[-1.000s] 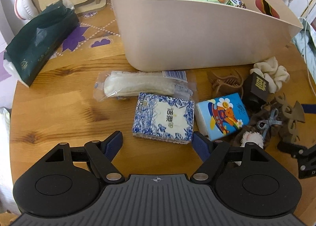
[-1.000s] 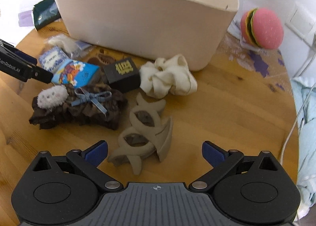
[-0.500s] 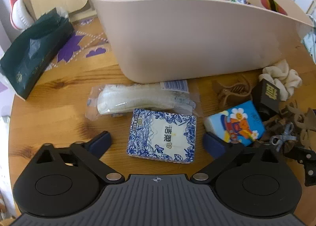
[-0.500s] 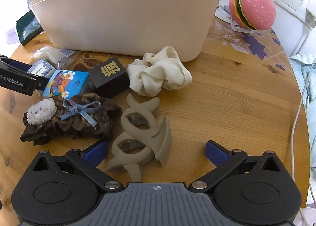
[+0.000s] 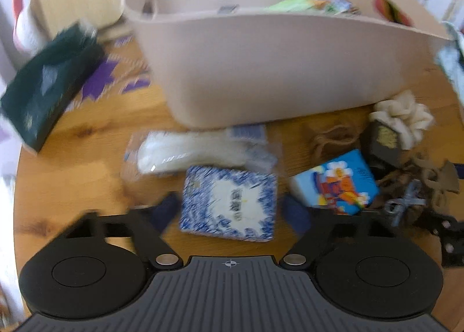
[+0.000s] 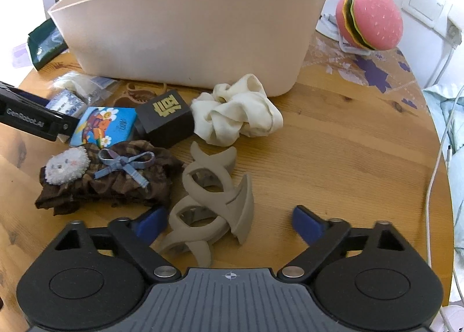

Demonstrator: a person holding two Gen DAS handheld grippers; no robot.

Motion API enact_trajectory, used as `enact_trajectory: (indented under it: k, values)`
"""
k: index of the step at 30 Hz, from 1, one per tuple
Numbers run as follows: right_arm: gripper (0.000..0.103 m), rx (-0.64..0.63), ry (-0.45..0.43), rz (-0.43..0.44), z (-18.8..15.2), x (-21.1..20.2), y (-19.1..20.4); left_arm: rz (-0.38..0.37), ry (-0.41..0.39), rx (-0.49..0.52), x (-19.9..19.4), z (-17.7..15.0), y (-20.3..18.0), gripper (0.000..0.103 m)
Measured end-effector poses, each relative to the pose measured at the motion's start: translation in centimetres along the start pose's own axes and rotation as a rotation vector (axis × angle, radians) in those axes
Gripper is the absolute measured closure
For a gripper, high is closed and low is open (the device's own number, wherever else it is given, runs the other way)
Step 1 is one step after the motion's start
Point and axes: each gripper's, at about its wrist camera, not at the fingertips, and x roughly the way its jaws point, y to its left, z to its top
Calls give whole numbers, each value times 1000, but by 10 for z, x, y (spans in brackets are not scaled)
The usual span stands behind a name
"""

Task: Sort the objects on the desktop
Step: 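Grasp the blue-white tissue pack with the left tool while the right tool grasps the brown plastic toy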

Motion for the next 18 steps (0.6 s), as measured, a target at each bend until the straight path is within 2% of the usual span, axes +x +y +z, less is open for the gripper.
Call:
enact_trajectory:
  k: [1, 3, 5, 8, 11, 18]
  values:
    - [25, -1, -7, 0, 0, -2, 0, 0, 7, 12, 0, 0, -2, 38]
    - [44, -4, -19, 2, 0, -4, 0, 0, 10, 5, -1, 0, -3, 38]
    - [52, -7, -26, 0, 1, -6, 0, 2, 8, 3, -2, 0, -5, 38]
    - [53, -14, -16, -3, 2, -6, 1, -2, 13, 11, -5, -2, -8, 38]
    - [58, -41, -25, -11, 0, -12, 4, -12, 21, 20, -8, -6, -9, 39]
    - [58, -12, -40, 23, -1, -27, -1, -29, 33, 52, -22, -12, -4, 39]
